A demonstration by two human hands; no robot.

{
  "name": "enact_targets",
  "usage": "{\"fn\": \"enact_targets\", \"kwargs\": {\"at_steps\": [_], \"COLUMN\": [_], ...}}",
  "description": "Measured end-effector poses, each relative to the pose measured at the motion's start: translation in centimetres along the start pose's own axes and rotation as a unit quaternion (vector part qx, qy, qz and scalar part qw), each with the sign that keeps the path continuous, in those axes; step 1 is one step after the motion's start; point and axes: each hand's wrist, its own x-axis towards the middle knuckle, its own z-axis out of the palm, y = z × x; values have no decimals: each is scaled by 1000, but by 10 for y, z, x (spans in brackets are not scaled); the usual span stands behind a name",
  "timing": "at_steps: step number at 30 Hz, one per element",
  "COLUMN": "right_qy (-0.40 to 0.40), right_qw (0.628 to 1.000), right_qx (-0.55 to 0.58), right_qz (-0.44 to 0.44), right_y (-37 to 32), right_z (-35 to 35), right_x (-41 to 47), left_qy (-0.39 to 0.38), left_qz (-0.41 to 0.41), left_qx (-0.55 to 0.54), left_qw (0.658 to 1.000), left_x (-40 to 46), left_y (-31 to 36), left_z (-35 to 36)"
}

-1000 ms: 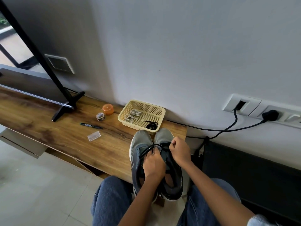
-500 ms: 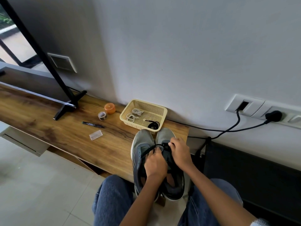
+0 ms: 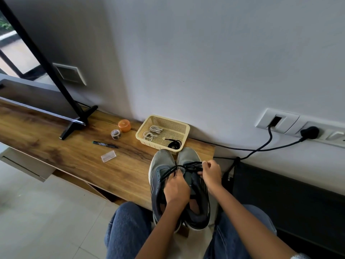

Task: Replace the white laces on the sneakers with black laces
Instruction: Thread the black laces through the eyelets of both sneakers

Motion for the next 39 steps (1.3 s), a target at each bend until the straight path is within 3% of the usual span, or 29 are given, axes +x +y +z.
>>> {"fn": "enact_targets", "kwargs": {"at_steps": [5, 9, 11, 15, 18, 23, 27, 32, 39], "right_qy": [-18, -181, -184, -135, -172, -245, -224, -251, -290], "right_qw": [998, 979, 978, 976, 967, 962, 972, 943, 878], "right_qx": [-55, -78, -91, -173, -186, -115, 19, 148, 310], "right_qz": [7, 51, 38, 2, -18, -24, 63, 158, 222], "right_y": [0, 14, 20, 31, 21, -16, -28, -30, -28], "right_z": [-21, -25, -25, -33, -46, -65, -65, -68, -79], "right_x": [7, 11, 12, 19, 17, 16, 13, 3, 0], "left_qy": [18, 3, 16, 117, 125, 155, 229, 226, 199], "left_qz": [4, -24, -46, -34, 5, 48, 89, 78, 47], "left_qx": [-46, -144, -219, -301, -444, -600, -639, -619, -642], "left_qw": [999, 989, 974, 946, 887, 783, 729, 748, 739], "left_x": [-1, 5, 9, 12, 11, 11, 15, 15, 16], "left_y": [-4, -1, 5, 22, 36, 62, 71, 61, 52], "left_z": [0, -6, -13, -36, -60, -115, -153, -149, -136]}}
